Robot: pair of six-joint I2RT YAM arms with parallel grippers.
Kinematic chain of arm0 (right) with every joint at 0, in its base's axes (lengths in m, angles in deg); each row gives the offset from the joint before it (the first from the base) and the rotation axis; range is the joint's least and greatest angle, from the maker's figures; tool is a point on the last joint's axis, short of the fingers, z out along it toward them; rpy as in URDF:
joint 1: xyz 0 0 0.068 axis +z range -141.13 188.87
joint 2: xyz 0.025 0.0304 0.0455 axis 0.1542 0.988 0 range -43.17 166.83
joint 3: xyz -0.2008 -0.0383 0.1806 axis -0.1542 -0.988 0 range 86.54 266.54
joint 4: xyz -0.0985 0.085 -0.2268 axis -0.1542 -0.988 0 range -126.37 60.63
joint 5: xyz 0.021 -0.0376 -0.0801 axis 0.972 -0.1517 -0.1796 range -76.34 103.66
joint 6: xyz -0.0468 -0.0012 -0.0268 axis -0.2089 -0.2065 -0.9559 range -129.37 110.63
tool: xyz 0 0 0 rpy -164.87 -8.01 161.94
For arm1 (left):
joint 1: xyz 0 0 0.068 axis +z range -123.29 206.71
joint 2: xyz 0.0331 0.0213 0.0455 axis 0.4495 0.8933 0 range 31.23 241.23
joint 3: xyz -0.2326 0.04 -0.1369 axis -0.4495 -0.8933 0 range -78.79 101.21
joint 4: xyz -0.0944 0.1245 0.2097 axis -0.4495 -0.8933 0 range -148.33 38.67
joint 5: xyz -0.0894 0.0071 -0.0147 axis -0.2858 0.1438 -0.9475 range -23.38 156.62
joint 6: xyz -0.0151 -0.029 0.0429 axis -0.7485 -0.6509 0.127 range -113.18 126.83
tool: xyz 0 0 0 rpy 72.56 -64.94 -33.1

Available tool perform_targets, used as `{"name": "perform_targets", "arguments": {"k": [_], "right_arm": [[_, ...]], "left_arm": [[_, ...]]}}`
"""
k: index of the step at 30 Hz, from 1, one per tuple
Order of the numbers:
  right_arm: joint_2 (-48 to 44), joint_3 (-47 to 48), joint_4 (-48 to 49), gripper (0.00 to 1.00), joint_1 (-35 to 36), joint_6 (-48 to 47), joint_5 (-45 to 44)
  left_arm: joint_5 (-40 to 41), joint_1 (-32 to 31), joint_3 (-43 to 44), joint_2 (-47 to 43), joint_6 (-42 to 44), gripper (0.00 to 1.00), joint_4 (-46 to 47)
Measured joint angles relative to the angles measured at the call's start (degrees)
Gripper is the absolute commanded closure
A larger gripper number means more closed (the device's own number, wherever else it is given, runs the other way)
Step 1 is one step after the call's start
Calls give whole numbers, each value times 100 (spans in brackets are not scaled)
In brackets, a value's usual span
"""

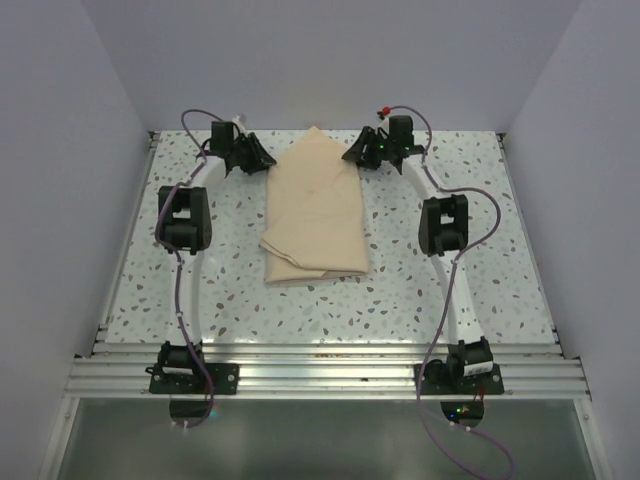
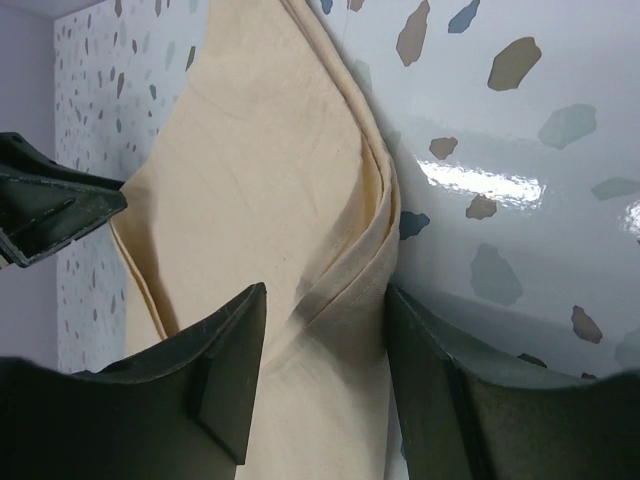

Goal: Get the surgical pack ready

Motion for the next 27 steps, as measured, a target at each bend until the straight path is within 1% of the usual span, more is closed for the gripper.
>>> {"name": "perform_targets", "arguments": {"k": [1, 2, 4, 5, 6, 7, 8, 10, 12, 18, 21, 27], "right_arm": [[20, 13, 2, 50, 7, 37, -13], [50, 44, 13, 54, 9, 66, -13], [83, 92, 4, 60, 9, 105, -31], [107, 116, -2, 67, 7, 136, -33], [127, 129, 7, 74, 7, 160, -37], [142, 133, -9, 79, 7, 195, -44], [153, 133, -13, 90, 7, 249, -42], [166, 133, -7, 96, 7, 409, 0], [166, 133, 17, 98, 4, 581, 52], [131, 87, 120, 99, -17, 949, 308], [-103, -214, 118, 100, -22, 1038, 466], [-1158, -1246, -37, 100, -13, 1029, 809]], "left_arm": [[-26, 11, 46, 48, -33, 67, 11], [-66, 20, 81, 85, -50, 75, 22], [-136, 28, 101, 144, -142, 84, 46], [-192, 39, 105, 179, -179, 92, 87], [-240, 48, 105, 195, -247, 97, 114], [-289, 59, 109, 216, -319, 100, 122], [-365, 70, 111, 234, -374, 100, 162], [-459, 96, 111, 243, -498, 100, 190], [-518, 114, 111, 243, -599, 100, 192], [-723, 136, -42, 17, -785, 100, 186], [-837, 136, -483, -439, -780, 100, 216], [-1029, 129, -1534, -1646, -660, 100, 157]]}}
